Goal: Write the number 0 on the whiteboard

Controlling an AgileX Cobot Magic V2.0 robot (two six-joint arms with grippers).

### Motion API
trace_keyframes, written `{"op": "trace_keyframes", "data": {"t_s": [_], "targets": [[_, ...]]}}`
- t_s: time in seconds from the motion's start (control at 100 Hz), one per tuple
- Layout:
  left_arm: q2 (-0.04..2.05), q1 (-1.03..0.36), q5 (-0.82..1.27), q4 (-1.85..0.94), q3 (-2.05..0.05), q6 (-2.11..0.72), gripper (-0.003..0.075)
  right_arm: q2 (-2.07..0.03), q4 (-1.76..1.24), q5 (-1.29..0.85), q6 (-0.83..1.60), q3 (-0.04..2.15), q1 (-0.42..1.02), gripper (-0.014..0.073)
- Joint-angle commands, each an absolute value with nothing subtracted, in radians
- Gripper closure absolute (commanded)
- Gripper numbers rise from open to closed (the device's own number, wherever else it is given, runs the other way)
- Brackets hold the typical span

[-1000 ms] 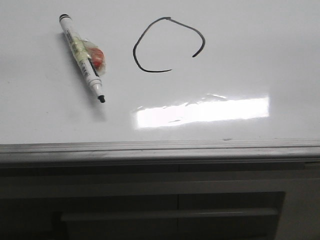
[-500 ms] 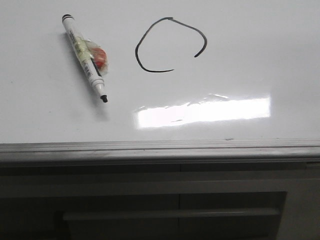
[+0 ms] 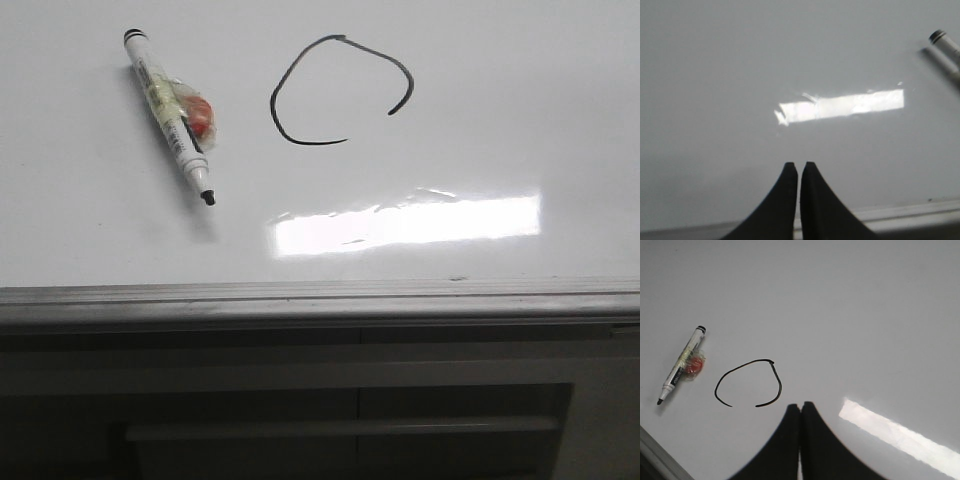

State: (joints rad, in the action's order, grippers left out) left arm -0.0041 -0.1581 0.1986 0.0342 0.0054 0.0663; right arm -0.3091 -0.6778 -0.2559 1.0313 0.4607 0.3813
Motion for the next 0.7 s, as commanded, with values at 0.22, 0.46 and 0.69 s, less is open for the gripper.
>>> {"op": "trace_keyframes", "data": {"t_s": [0.22, 0.46, 0.69], "targets": [[-0.032, -0.107, 0.287, 0.041, 0.037, 0.091, 0.074, -0.318, -0.693, -0.201, 1.042, 0.485, 0.376, 0.0662], [-0.032, -0.107, 0.287, 0.041, 0.037, 0.091, 0.074, -0.318, -0.693, -0.201, 1.042, 0.485, 0.376, 0.0662], [-0.032, -0.107, 0.287, 0.041, 0.037, 0.091, 0.074, -0.318, -0.693, -0.201, 1.042, 0.485, 0.376, 0.0662]]}}
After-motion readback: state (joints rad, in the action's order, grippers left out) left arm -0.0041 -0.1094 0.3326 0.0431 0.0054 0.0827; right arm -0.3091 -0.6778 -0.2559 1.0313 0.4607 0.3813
